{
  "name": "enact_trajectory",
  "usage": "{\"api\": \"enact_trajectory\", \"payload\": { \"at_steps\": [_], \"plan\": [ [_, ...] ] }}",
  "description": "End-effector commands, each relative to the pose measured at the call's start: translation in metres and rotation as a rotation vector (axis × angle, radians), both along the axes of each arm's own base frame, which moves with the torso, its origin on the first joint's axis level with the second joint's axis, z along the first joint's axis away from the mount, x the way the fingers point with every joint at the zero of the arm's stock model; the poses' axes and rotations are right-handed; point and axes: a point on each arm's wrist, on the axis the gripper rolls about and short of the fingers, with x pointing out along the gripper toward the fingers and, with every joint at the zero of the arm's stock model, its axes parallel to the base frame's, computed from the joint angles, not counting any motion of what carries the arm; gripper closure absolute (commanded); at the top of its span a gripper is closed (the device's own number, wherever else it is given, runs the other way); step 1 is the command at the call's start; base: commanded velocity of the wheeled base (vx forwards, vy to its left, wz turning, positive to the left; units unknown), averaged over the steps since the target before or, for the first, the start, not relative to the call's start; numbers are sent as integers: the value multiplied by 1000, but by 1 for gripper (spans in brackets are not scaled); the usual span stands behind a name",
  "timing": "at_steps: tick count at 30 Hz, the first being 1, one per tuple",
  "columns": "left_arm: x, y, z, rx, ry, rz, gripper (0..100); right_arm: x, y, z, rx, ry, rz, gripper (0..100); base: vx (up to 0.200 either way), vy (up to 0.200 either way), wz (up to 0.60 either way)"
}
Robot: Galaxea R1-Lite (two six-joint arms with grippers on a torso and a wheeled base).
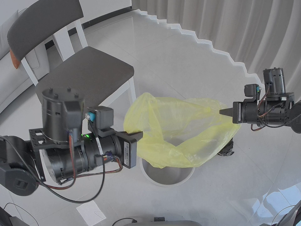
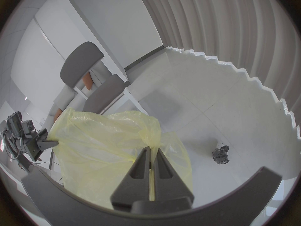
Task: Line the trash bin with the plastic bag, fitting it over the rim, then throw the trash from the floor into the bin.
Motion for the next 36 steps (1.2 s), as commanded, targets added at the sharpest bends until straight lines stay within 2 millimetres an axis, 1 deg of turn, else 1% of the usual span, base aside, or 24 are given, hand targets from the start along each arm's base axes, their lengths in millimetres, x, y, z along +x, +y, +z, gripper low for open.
{"api": "enact_trajectory", "payload": {
  "at_steps": [1, 4, 8, 9, 10, 13, 15, 18, 20, 21, 22, 30, 33, 36],
  "plan": [
    [8, -8, -41, 53, 103, 9, 100, 13, 3, -35, -22, 78, -2, 100, 0, 0, 0],
    [11, -10, -51, 48, 110, 7, 100, 19, 5, -52, -28, 91, -2, 100, 0, 0, 0],
    [15, -14, -61, 40, 137, 15, 100, 27, 7, -69, -28, 101, -3, 100, 0, 0, 0],
    [15, -14, -61, 40, 137, 15, 100, 27, 7, -69, -28, 101, -3, 100, 0, 0, 0],
    [18, -16, -69, 48, 162, 18, 100, 30, 8, -77, -30, 112, -1, 100, 0, 0, 0],
    [21, -20, -82, 57, 210, 14, 100, 34, 10, -88, -32, 129, -2, 100, 0, 0, 0],
    [20, -21, -90, 55, 227, 8, 100, 35, 10, -96, -35, 148, 0, 100, 0, 0, 0],
    [18, -21, -96, 48, 230, 5, 100, 36, 10, -106, -43, 168, 3, 100, 0, 0, 0],
    [15, -19, -100, 48, 240, 8, 100, 35, 10, -113, -47, 176, 4, 100, 0, 0, 0],
    [15, -19, -100, 48, 240, 8, 100, 35, 10, -113, -47, 176, 4, 100, 0, 0, 0],
    [13, -17, -104, 49, 263, 15, 100, 34, 10, -119, -46, 182, 10, 100, 0, 0, 0],
    [-3, -13, -115, 54, 337, 9, 100, 22, 7, -140, -56, 216, 17, 100, 0, 0, 0],
    [-3, -13, -121, 71, 355, 12, 100, 20, 7, -144, -55, 213, 19, 100, 0, 0, 0],
    [1, -17, -129, 77, 359, 12, 100, 17, 6, -152, -59, 226, 17, 100, 0, 0, 0]
  ]
}}
